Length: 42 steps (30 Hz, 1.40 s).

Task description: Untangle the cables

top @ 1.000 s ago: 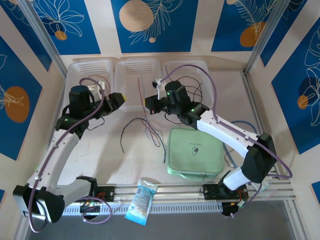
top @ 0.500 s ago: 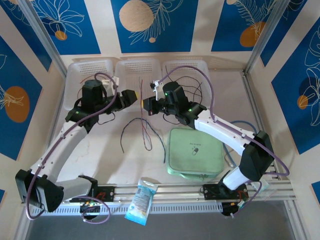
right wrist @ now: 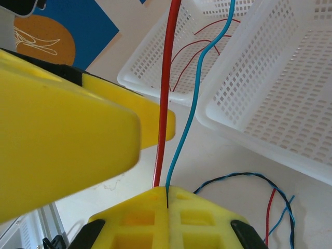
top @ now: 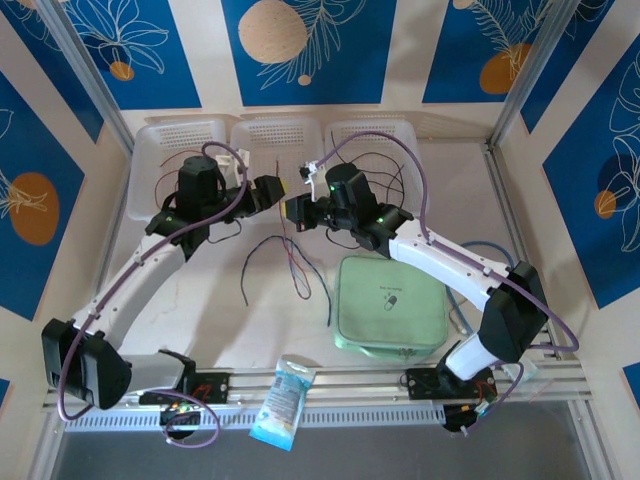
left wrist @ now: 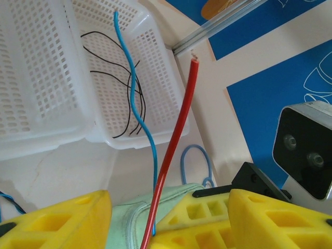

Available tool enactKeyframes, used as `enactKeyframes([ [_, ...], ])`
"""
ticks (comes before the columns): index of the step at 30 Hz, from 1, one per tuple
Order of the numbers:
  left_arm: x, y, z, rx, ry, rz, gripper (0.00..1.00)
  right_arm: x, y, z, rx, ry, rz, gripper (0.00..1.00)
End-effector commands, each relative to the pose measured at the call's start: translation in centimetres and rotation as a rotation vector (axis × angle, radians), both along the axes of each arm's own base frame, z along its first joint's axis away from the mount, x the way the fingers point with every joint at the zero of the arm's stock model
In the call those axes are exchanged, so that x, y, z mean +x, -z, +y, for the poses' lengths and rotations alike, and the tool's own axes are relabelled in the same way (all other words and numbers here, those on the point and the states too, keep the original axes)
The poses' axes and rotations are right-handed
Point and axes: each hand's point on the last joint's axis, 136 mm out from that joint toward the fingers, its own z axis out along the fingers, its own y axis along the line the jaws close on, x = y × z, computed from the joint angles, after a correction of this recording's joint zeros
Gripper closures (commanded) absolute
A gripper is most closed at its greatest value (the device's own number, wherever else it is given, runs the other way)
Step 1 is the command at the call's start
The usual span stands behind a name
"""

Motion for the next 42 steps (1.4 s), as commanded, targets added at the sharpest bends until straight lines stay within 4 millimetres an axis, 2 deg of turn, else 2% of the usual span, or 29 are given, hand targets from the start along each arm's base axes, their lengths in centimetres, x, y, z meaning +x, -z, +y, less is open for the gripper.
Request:
enactKeyframes([
  [1, 0.4, -0.1, -0.4, -0.007, -0.011, -0.016, 0.43, -0.4, -1.3, 0.0, 0.026, -0.019, -0.014, 1.00],
  [4, 0.8, -0.1, 0.0, 0.002, -0.042, -0.025, 0.51, -0.3, -1.4, -0.3, 0.025, -0.011, -0.018, 1.00],
  [9, 1.3, 0.5, 0.3, 0.009, -0.074, -0.021, 0.71, -0.3, -1.9, -0.9, 0.031, 0.000, -0.026, 1.00],
  [11, 1.3, 0.8, 0.2, 0.013, -0.068, -0.015, 0.71, -0.4, -2.0, -1.0, 0.033, -0.003, -0.028, 1.00],
  [18, 1.1, 0.1, -0.3, -0.020, -0.038, -0.028, 0.57, -0.5, -2.0, -1.3, 0.030, -0.011, -0.022, 1.00],
  [21, 0.7, -0.7, -1.0, -0.056, 0.004, -0.045, 0.55, -0.6, -1.9, -1.1, 0.032, -0.022, -0.015, 1.00],
  [26, 0.7, -0.1, -1.0, -0.034, 0.006, -0.041, 0.56, -0.7, -2.1, -0.8, 0.042, -0.032, -0.015, 1.00],
  [33, 1.1, 1.1, 0.0, 0.029, -0.051, -0.028, 0.69, -0.9, -2.3, -0.9, 0.041, -0.035, -0.018, 1.00],
  [37, 1.2, 1.4, 0.4, 0.039, -0.075, -0.024, 0.80, -0.9, -2.3, -1.1, 0.038, -0.030, -0.021, 1.00],
  [42, 1.3, 1.5, 0.6, 0.043, -0.085, -0.019, 0.84, -0.9, -2.8, -1.2, 0.043, -0.025, -0.033, 1.00],
])
